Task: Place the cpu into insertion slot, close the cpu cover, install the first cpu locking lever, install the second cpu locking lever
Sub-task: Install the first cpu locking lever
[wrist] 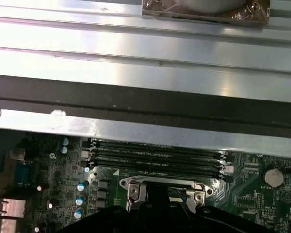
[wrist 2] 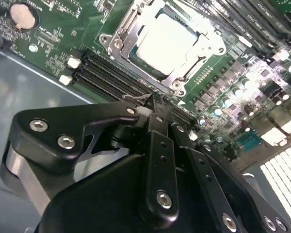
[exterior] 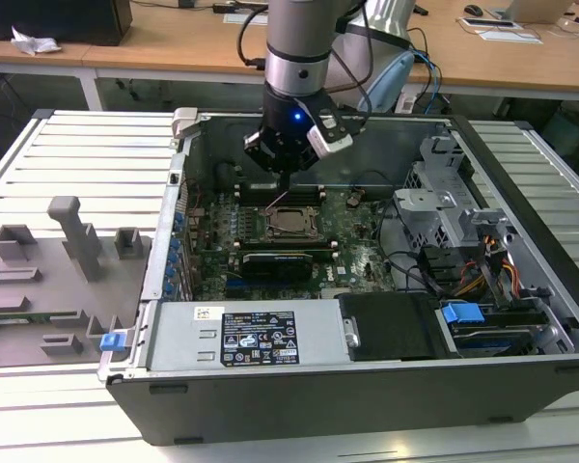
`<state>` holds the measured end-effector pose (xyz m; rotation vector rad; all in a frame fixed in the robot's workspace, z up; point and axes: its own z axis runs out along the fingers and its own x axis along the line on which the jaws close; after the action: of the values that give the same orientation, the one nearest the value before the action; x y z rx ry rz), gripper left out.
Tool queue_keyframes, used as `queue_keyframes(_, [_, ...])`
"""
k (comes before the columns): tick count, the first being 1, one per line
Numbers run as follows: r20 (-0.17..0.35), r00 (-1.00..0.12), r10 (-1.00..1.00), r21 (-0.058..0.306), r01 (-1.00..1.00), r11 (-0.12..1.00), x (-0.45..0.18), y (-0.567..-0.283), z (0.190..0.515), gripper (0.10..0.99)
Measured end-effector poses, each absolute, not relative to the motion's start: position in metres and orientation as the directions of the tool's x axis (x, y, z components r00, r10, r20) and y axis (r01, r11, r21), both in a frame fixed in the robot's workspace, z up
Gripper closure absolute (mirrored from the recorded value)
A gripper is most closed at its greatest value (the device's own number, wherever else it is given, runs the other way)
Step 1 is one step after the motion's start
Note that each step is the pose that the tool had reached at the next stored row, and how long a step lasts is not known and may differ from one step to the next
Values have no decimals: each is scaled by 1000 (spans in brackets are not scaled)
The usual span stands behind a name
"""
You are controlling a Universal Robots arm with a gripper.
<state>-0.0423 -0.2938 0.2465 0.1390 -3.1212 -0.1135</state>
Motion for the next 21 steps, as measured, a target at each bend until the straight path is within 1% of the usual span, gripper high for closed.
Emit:
queue_keyframes(16, [12, -996, -89, 73, -88, 993, -29, -283, 232, 980])
queue_keyframes(21, [11, -997, -80, 89, -78, 993, -28, -284, 229, 980])
